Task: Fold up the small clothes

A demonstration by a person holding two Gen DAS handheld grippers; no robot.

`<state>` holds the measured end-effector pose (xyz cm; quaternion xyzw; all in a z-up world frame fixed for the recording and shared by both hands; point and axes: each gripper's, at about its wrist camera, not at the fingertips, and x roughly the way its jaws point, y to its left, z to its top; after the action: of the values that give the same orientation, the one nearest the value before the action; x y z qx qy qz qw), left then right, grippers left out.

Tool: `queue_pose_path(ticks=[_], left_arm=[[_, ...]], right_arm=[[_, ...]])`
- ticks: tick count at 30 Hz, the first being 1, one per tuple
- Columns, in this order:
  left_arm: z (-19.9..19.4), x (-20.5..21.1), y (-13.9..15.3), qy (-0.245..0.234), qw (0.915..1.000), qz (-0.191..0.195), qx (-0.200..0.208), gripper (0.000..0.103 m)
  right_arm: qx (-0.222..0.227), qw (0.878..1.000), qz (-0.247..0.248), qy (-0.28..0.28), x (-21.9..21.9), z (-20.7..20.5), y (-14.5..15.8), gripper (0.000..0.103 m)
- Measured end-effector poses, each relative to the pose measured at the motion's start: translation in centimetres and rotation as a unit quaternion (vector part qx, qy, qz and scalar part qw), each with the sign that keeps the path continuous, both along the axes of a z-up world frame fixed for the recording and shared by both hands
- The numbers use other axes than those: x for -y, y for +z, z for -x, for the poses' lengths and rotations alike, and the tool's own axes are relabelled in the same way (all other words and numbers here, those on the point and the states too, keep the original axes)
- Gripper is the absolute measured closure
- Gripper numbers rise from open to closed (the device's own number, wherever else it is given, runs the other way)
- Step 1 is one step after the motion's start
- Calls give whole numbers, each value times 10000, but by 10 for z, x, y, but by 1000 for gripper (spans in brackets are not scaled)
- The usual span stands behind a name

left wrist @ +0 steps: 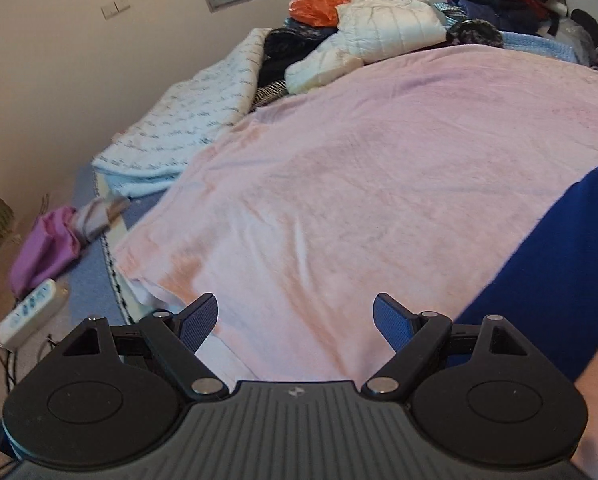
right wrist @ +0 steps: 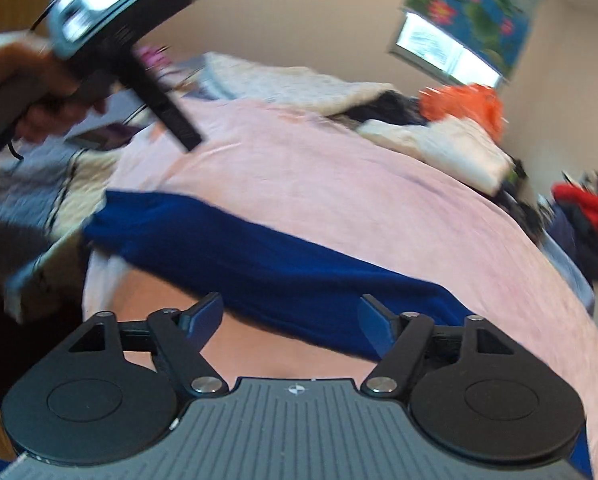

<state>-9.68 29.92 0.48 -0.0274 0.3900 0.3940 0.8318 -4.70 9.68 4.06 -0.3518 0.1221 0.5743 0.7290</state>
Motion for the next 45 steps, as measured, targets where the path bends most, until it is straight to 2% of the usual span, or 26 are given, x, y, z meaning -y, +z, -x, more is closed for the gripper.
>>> queue_pose_path(ticks=[3,8,11,17,18,20,22,23,24,26,29,32,34,36,38,42,45], left_arm=[[0,1,-2,-166,9986,491,140,17],[4,-2,0,81,9991,334,255,17],[10,-11,4,308,9985,292,344,17],[21,-25,12,617,9940,582,696,17],[23,-26,13,648,9931,614,758,17],[25,-27,15,685,9920,645,840,17],[26,-27,18,693,9915,624,904,17],[26,-26,19,683,9917,597,917,17],[26,-26,19,687,9918,568,918,17],[25,-26,21,714,9914,535,960,17],[22,-24,25,732,9896,554,1108,17],[14,-17,32,639,9884,510,1278,17],[7,-10,36,534,9884,456,1349,17],[-3,-1,38,403,9891,373,1367,17],[-17,10,37,184,9905,382,1308,17],[-47,42,27,-508,9917,451,1096,17],[-68,75,17,-1182,9883,345,902,17]], right_arm=[[585,9970,337,376,-12,23,-11,34],[1320,9863,619,775,-27,46,-30,35],[1675,9800,497,953,-37,53,-37,36],[1805,9786,22,989,-62,60,-46,46],[1801,9786,-32,997,-66,61,-47,49],[1723,9790,-16,1094,-75,62,-49,62],[1723,9773,26,1234,-81,65,-53,79],[1752,9756,90,1318,-84,67,-55,84],[1714,9757,140,1355,-85,68,-54,95],[1272,9838,108,1255,-86,61,-46,97],[177,9968,-229,749,-84,29,-24,97],[-1028,9919,-748,73,-70,-22,3,97],[-1826,9750,-1192,-434,-52,-62,17,97],[-2557,9482,-1657,-901,-28,-103,26,97],[-3107,9190,-2039,-1314,-2,-136,29,96],[-3909,8582,-2625,-2045,59,-184,20,95],[-4362,8117,-2942,-2536,104,-204,3,94]])
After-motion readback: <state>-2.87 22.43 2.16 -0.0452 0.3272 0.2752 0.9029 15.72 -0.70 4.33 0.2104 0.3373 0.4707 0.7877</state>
